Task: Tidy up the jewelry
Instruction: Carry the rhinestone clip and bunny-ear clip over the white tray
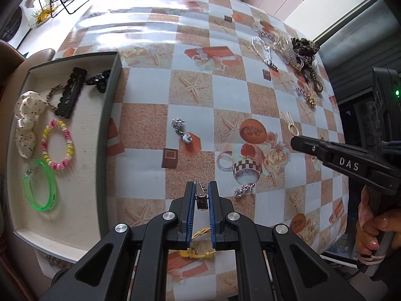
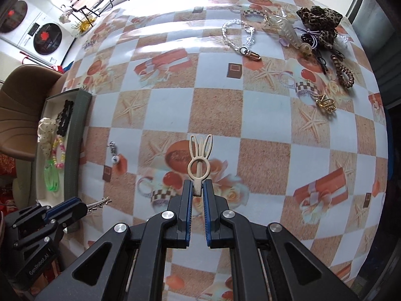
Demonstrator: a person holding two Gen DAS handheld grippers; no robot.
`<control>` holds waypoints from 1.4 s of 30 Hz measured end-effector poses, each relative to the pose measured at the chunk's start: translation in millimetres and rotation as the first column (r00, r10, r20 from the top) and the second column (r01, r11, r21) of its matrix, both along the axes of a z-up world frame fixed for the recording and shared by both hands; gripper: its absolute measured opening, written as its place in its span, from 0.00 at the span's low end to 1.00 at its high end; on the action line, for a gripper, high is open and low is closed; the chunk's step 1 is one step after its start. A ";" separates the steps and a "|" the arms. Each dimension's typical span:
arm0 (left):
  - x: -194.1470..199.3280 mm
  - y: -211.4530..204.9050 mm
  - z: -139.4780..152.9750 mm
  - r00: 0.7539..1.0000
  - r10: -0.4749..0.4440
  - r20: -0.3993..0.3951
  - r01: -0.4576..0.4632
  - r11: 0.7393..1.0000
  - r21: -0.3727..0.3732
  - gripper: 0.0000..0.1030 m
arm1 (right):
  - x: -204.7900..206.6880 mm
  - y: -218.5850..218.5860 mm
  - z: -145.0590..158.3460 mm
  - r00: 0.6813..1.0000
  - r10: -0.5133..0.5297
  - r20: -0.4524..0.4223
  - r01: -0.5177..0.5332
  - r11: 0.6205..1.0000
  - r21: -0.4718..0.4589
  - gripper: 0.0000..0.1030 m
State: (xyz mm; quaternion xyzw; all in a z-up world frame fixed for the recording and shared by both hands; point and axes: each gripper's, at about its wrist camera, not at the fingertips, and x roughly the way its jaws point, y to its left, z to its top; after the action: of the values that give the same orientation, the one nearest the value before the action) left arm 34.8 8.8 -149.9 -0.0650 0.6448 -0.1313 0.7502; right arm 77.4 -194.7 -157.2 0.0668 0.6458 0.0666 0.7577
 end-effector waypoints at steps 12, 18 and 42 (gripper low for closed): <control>-8.7 54.8 35.7 0.993 0.098 0.073 -0.097 0.995 -0.017 0.13 | -2.8 42.7 30.2 0.997 0.059 0.042 -0.060 0.998 0.022 0.09; -16.6 94.9 47.9 0.981 0.166 0.102 -0.165 0.986 -0.016 0.13 | 3.0 84.0 42.4 0.990 0.124 0.072 -0.127 0.991 0.038 0.09; -57.7 202.7 0.5 0.942 0.335 0.002 -0.335 0.942 0.036 0.13 | 17.6 255.9 16.1 0.904 0.426 0.043 -0.428 0.901 0.070 0.09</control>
State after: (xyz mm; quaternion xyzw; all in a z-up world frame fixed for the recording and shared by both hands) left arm -22.9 211.6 -149.3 -0.1606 0.6282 0.0097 0.7613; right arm 95.0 61.2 -141.1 -0.0477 0.6315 0.2568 0.7301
